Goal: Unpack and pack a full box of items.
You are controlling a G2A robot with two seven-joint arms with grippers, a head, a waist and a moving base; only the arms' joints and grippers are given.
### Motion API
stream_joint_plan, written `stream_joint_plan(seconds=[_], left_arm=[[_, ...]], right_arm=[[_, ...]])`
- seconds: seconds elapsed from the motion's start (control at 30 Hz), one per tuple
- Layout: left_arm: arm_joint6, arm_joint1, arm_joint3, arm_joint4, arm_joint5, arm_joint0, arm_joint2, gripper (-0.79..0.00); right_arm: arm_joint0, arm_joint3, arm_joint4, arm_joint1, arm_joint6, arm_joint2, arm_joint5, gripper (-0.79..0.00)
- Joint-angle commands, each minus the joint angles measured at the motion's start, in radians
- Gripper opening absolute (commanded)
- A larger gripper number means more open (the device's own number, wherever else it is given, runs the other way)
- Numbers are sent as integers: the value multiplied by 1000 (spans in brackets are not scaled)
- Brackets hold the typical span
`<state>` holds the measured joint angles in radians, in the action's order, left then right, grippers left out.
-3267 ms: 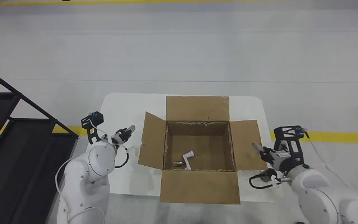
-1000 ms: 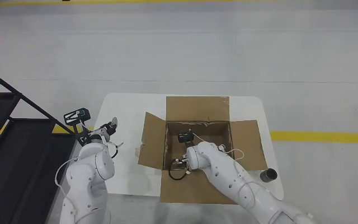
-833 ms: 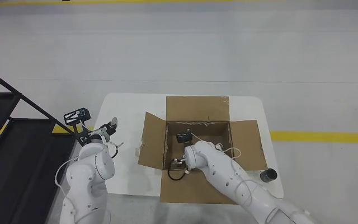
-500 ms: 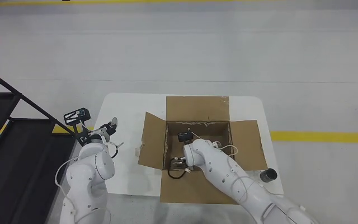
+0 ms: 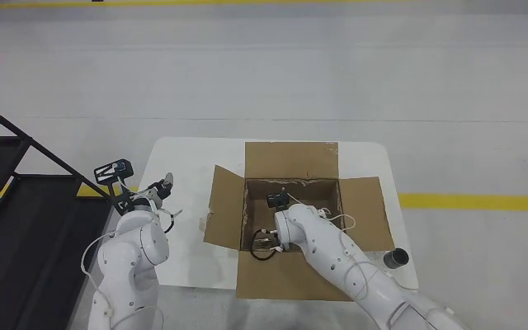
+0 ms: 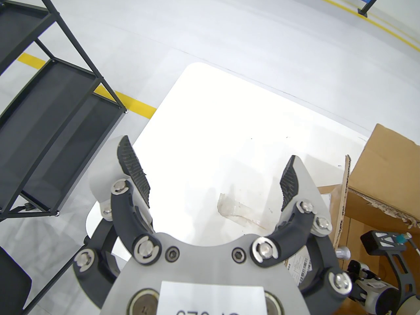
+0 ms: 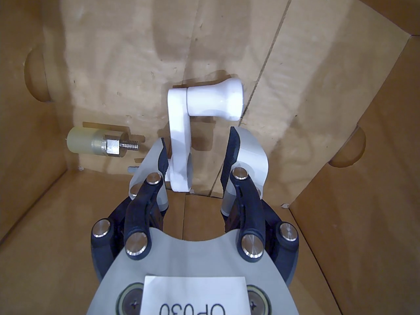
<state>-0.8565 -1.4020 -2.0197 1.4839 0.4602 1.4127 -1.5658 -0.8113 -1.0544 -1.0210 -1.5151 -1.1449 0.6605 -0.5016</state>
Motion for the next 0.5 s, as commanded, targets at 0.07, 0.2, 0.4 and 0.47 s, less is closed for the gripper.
stream_joint_plan(seconds=[0.07, 0.2, 0.4, 0.47], left_arm=[[0, 0, 0, 0, 0, 0, 0, 0], [0, 0, 0, 0, 0, 0, 0, 0], [0, 0, 0, 0, 0, 0, 0, 0], [0, 0, 0, 0, 0, 0, 0, 0]], right_arm=[[-1, 27, 0, -8, 8, -3, 9, -413], [4, 59, 1, -18, 19, -5, 15, -437], [12, 96, 6, -31, 31, -4, 24, -597], [15, 102, 6, -35, 37, -1, 24, -785]])
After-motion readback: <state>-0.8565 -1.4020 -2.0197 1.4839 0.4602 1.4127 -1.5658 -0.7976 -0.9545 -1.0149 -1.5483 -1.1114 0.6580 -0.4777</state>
